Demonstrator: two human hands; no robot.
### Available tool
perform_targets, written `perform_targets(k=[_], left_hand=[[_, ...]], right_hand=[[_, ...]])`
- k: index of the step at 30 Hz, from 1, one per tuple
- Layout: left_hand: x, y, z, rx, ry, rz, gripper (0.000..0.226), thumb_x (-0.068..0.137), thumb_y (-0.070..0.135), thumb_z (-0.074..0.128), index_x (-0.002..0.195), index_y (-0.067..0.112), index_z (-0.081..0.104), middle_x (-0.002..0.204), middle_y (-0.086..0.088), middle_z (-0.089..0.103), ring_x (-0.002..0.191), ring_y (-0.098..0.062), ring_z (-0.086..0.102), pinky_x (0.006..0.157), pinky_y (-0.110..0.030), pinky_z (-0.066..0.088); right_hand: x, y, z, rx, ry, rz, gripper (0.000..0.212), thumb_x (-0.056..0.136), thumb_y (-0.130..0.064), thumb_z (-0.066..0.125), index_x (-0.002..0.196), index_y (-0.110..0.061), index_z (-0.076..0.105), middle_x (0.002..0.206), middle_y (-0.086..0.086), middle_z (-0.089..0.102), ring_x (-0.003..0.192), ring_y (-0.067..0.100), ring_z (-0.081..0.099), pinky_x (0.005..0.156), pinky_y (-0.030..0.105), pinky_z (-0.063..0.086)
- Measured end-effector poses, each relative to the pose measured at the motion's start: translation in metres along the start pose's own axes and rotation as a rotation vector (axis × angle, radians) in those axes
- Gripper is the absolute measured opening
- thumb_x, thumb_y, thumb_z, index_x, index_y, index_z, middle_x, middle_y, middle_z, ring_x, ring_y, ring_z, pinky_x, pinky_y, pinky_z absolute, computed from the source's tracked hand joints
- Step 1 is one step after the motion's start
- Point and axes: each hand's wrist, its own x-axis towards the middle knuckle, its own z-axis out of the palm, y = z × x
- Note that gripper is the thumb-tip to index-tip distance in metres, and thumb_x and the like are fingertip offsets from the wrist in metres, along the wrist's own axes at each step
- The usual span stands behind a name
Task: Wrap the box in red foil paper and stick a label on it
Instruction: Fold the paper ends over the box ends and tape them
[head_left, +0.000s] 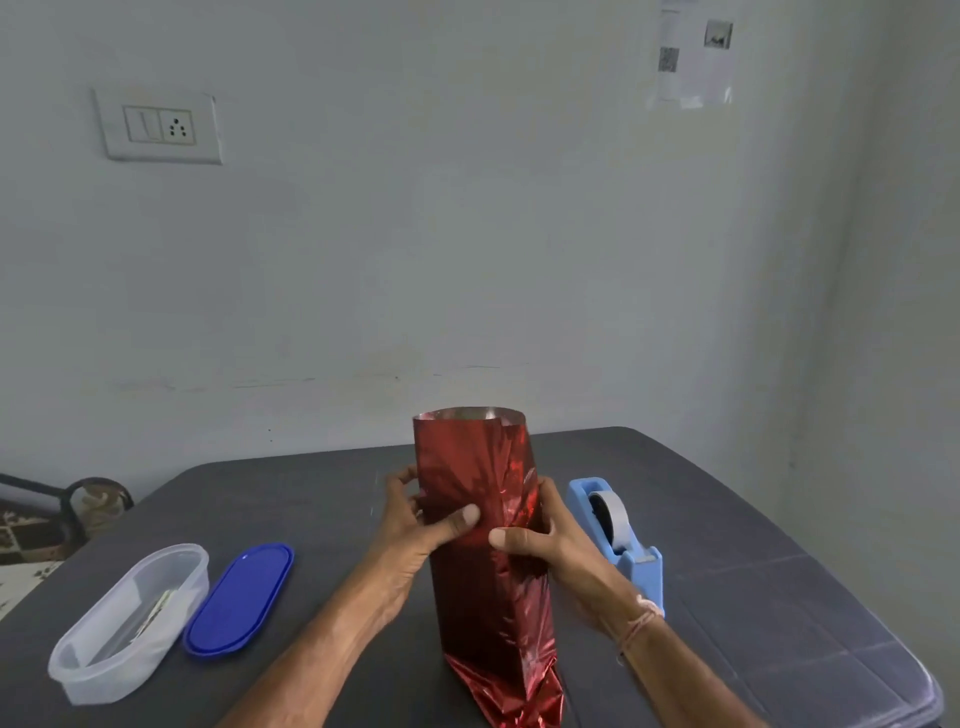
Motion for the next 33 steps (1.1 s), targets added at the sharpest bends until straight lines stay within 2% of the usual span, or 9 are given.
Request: perform_targets(k=[5, 8, 11, 15, 20, 23, 25, 28, 33], left_hand=[[-0.010, 0.002, 0.000, 0.083, 0.039, 0.108, 0.105, 0.048, 0.032, 0.101, 0.132, 0.022, 0.038, 0.118, 0.000, 0.069, 0.098, 0.000, 0.071, 0.077, -0.016, 0.056], [-0.016, 0.004, 0.007, 0.155, 0.159, 0.216, 0.098, 0.059, 0.019, 0.100, 0.129, 0.017, 0.032, 0.114, 0.006, 0.063, 0.091, 0.012, 0.067, 0.072, -0.009, 0.053], [-0.018, -0.002, 0.012, 0.246, 0.250, 0.296, 0.100, 0.052, 0.049, 0.099, 0.123, 0.028, 0.031, 0.117, 0.011, 0.061, 0.098, 0.010, 0.066, 0.078, -0.015, 0.055], [-0.022, -0.002, 0.023, 0.329, 0.258, 0.348, 0.085, 0.059, 0.046, 0.093, 0.119, 0.027, 0.036, 0.112, 0.010, 0.062, 0.095, 0.013, 0.065, 0.071, -0.009, 0.052], [-0.013, -0.003, 0.023, 0.447, 0.259, 0.366, 0.084, 0.061, 0.073, 0.082, 0.118, 0.036, 0.033, 0.117, 0.011, 0.060, 0.103, 0.001, 0.064, 0.078, -0.020, 0.054], [-0.013, -0.005, 0.018, 0.473, 0.197, 0.357, 0.068, 0.073, 0.049, 0.087, 0.118, 0.037, 0.037, 0.123, 0.012, 0.058, 0.107, 0.007, 0.060, 0.082, -0.013, 0.051], [-0.014, -0.007, 0.012, 0.466, 0.189, 0.383, 0.065, 0.074, 0.038, 0.090, 0.120, 0.041, 0.044, 0.126, 0.016, 0.056, 0.112, 0.014, 0.054, 0.091, -0.019, 0.053], [-0.015, -0.007, 0.005, 0.492, 0.217, 0.449, 0.066, 0.072, 0.037, 0.091, 0.124, 0.040, 0.051, 0.128, 0.020, 0.055, 0.119, 0.012, 0.051, 0.098, -0.036, 0.055], [-0.015, -0.006, 0.001, 0.520, 0.183, 0.512, 0.056, 0.072, 0.048, 0.088, 0.121, 0.041, 0.061, 0.136, 0.027, 0.046, 0.131, 0.006, 0.046, 0.097, -0.035, 0.056]], right_hand=[[0.002, -0.011, -0.014, -0.051, -0.136, 0.000, 0.063, 0.084, -0.018, 0.077, 0.142, -0.022, 0.053, 0.136, 0.009, 0.067, 0.128, 0.028, 0.062, 0.113, 0.046, 0.045], [0.005, -0.015, -0.019, -0.146, -0.141, -0.028, 0.072, 0.088, -0.025, 0.078, 0.151, -0.038, 0.046, 0.144, -0.002, 0.062, 0.135, 0.016, 0.056, 0.113, 0.038, 0.044], [0.005, -0.014, -0.017, -0.193, -0.076, -0.079, 0.079, 0.092, -0.026, 0.078, 0.156, -0.043, 0.035, 0.147, -0.009, 0.057, 0.138, 0.009, 0.052, 0.111, 0.033, 0.048], [-0.001, -0.010, -0.006, -0.243, -0.010, -0.165, 0.065, 0.098, -0.021, 0.070, 0.155, -0.031, 0.039, 0.144, -0.011, 0.061, 0.137, 0.008, 0.054, 0.109, 0.029, 0.048], [-0.003, -0.007, -0.006, -0.210, 0.066, -0.193, 0.062, 0.099, -0.017, 0.068, 0.155, -0.023, 0.042, 0.144, -0.012, 0.062, 0.137, 0.007, 0.054, 0.113, 0.029, 0.046], [-0.004, -0.004, -0.007, -0.196, 0.107, -0.199, 0.060, 0.098, -0.015, 0.068, 0.153, -0.023, 0.044, 0.142, -0.010, 0.064, 0.135, 0.009, 0.057, 0.113, 0.031, 0.047], [-0.004, -0.003, -0.010, -0.187, 0.145, -0.204, 0.059, 0.098, -0.017, 0.069, 0.152, -0.024, 0.046, 0.142, -0.008, 0.064, 0.136, 0.012, 0.056, 0.115, 0.038, 0.046], [-0.002, -0.003, -0.012, -0.178, 0.174, -0.228, 0.054, 0.098, -0.016, 0.069, 0.147, -0.027, 0.051, 0.138, -0.007, 0.067, 0.133, 0.011, 0.059, 0.112, 0.036, 0.049], [-0.002, -0.006, -0.008, -0.195, 0.206, -0.273, 0.045, 0.097, -0.013, 0.070, 0.138, -0.027, 0.058, 0.127, -0.011, 0.072, 0.123, 0.003, 0.064, 0.099, 0.022, 0.054]])
